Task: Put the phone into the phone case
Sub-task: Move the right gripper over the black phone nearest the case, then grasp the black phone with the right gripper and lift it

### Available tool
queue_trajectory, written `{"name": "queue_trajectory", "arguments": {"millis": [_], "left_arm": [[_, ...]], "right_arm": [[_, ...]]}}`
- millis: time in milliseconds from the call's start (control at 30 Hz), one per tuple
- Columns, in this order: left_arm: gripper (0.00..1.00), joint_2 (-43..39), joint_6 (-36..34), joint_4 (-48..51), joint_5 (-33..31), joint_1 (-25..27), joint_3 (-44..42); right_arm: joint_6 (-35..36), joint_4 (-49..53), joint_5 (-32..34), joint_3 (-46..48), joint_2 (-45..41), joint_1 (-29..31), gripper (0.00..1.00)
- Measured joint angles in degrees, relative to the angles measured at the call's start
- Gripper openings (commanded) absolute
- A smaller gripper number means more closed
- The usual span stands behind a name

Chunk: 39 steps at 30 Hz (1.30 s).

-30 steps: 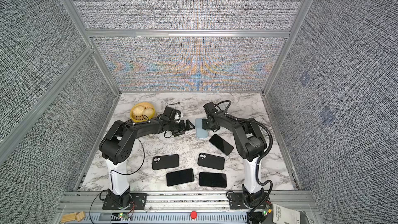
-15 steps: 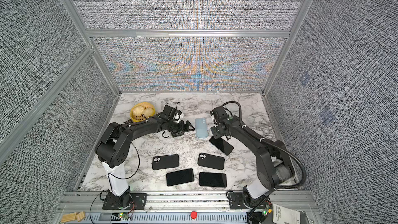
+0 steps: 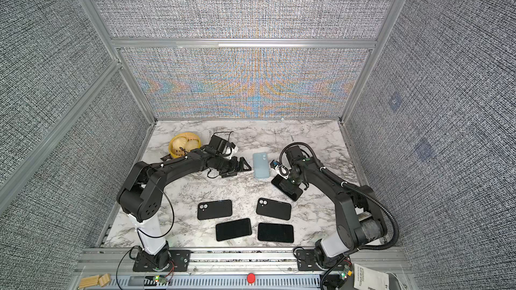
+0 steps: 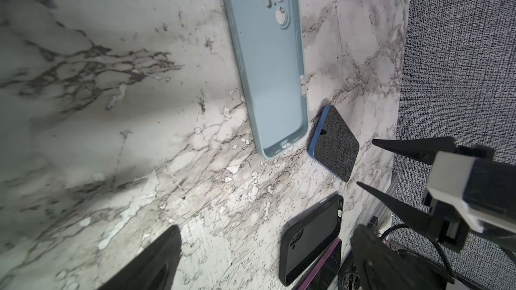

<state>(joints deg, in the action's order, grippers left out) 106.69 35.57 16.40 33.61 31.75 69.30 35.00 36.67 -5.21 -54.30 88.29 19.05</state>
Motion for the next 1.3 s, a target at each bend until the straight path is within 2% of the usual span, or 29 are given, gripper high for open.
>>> {"name": "queue_trajectory", "arguments": {"millis": [33, 233, 500, 733, 933, 1300], "left_arm": [[0.96, -0.1, 0.0, 0.0, 0.0, 0.0, -0.2], [0.96, -0.5, 0.0, -0.3, 0.0, 0.0, -0.5], [0.96, -0.5, -0.2, -0.6, 0.0, 0.0, -0.6], [0.96, -0.5, -0.6, -1.3, 0.2, -0.1, -0.6], [0.93, -0.2, -0.6, -1.4, 0.9, -0.1, -0.4], [0.93, 0.0, 0.5, -1.4, 1.0, -0.7, -0.6]], "right_arm": [[0.5, 0.4, -0.3, 0.0, 1.0, -0.2, 0.99], [0.9, 1.8, -0.1, -1.8, 6.4, -1.4, 0.99], [0.1, 2.3, 1.5, -1.5, 7.3, -1.6, 0.99], [-0.5, 2.5, 4.1, -2.0, 8.9, -2.2, 0.90], [-1.7, 2.7, 4.3, -3.8, 10.2, -2.4, 0.73], [-2.8, 1.2, 2.9, -4.6, 9.0, -1.8, 0.66]]}}
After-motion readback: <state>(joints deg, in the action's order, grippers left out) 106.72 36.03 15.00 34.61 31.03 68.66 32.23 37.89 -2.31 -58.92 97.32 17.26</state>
